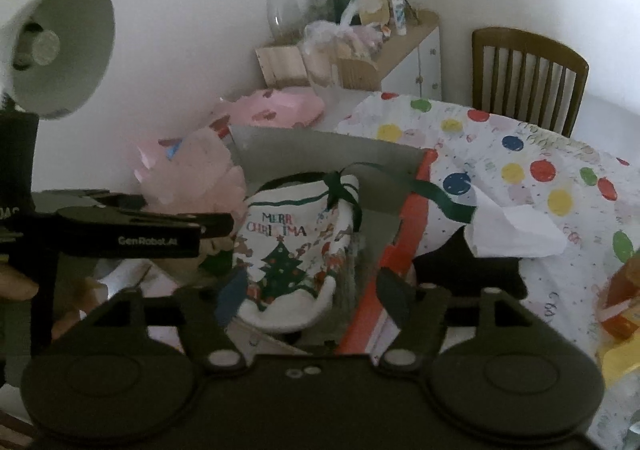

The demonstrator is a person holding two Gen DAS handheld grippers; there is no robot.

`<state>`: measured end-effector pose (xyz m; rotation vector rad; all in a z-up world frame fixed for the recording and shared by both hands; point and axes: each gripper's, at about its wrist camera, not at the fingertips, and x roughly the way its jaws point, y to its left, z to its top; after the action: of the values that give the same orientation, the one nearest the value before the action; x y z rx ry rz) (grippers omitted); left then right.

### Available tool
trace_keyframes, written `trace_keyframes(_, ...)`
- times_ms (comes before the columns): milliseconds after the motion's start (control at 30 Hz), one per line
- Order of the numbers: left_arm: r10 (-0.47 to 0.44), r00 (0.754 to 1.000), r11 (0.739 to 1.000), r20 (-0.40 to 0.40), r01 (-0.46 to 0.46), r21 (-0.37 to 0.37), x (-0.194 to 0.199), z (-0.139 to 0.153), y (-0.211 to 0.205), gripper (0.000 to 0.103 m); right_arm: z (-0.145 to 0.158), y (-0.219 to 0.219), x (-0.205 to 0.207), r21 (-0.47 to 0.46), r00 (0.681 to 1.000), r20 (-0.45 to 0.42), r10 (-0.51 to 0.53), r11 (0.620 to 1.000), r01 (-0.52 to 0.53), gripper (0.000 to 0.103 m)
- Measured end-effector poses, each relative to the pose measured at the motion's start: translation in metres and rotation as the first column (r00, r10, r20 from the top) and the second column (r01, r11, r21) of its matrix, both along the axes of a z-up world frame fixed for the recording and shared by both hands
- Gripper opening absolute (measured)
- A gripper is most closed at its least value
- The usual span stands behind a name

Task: Organize soft objects
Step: 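Open both tools to drop the puff and gift bag inside the box, then withdraw both tools from the box back over the table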

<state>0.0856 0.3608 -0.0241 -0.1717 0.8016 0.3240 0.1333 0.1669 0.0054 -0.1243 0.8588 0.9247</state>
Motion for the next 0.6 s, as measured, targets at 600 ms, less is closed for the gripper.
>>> trace_keyframes(600, -0.031, 0.983, 0.993, 0.182, 0.050, -0.103, -0.032, 0.041, -0.080, 0.103, 0.030, -0.167, -0.002, 0.072, 0.989, 0.059, -0.135, 0.989, 0.131, 0.094)
